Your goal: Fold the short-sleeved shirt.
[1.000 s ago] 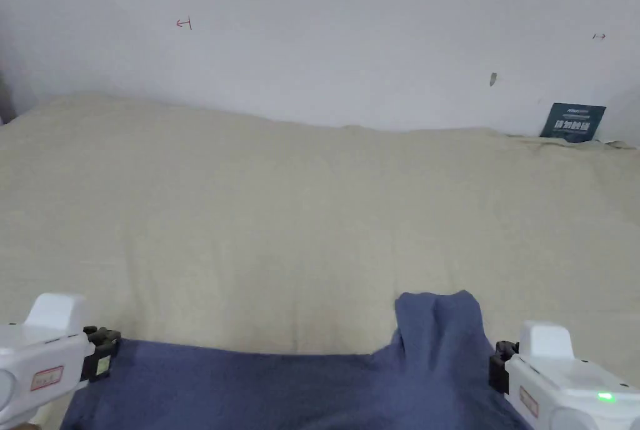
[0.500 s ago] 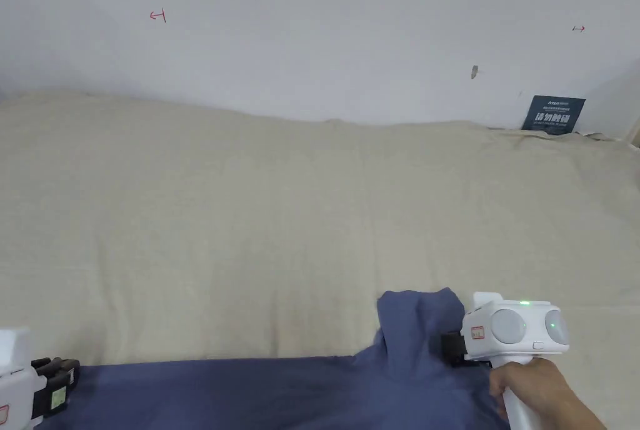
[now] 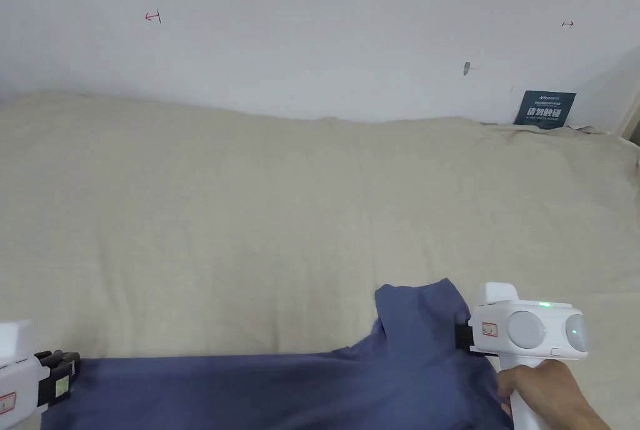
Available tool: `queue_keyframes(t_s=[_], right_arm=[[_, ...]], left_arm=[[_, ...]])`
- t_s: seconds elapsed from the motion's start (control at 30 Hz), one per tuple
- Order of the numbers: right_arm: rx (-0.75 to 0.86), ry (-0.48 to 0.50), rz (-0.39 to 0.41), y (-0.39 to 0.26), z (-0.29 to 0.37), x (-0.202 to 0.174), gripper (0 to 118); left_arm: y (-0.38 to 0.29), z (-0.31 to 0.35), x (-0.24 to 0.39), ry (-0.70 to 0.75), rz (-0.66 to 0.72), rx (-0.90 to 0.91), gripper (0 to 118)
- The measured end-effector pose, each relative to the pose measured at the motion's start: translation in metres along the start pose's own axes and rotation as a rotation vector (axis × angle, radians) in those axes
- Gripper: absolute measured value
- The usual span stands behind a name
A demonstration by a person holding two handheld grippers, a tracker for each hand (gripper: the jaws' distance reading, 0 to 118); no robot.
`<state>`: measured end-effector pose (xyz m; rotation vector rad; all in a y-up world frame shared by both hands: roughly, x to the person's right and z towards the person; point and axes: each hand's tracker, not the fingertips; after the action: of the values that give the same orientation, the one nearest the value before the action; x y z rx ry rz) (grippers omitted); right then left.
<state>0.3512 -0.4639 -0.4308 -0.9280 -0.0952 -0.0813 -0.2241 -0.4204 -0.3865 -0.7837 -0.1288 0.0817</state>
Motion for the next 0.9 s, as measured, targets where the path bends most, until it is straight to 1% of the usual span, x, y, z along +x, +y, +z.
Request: queue_keyframes(t_s=[0.03,0.07,0.13,0.23,0.33,0.6,0.8,0.9], right_arm=[[0.035,0.024,-0.023,-0.002,0.01,0.001,1],[0.058,0.033,-0.03,-0.002,0.019,0.001,1],[0.092,0.025,-0.011,-0.006,0.038,0.001,1],[0.144,0.039,-0.019,-0.012,0.069,0.002,1],[0.189,0.049,-0.01,-0.02,0.098,0.004,1],[0.242,0.041,0.022,-0.056,0.16,0.004,1],[0.25,0.028,0.025,-0.101,0.192,0.006,1],[0.238,0.025,0.007,-0.127,0.206,0.008,1]], left_arm=[[0.0,0.001,-0.001,-0.001,0.004,0.004,0],[0.0,0.002,-0.002,0.0,0.008,0.006,0],[0.002,0.006,-0.005,-0.004,0.019,0.015,0],[0.003,0.016,-0.008,-0.024,0.035,0.034,0],[0.004,0.031,-0.011,-0.044,0.046,0.052,0],[-0.006,0.067,-0.022,-0.09,0.05,0.087,0],[-0.034,0.079,-0.039,-0.117,0.055,0.076,0],[-0.055,0.092,-0.046,-0.129,0.07,0.062,0]])
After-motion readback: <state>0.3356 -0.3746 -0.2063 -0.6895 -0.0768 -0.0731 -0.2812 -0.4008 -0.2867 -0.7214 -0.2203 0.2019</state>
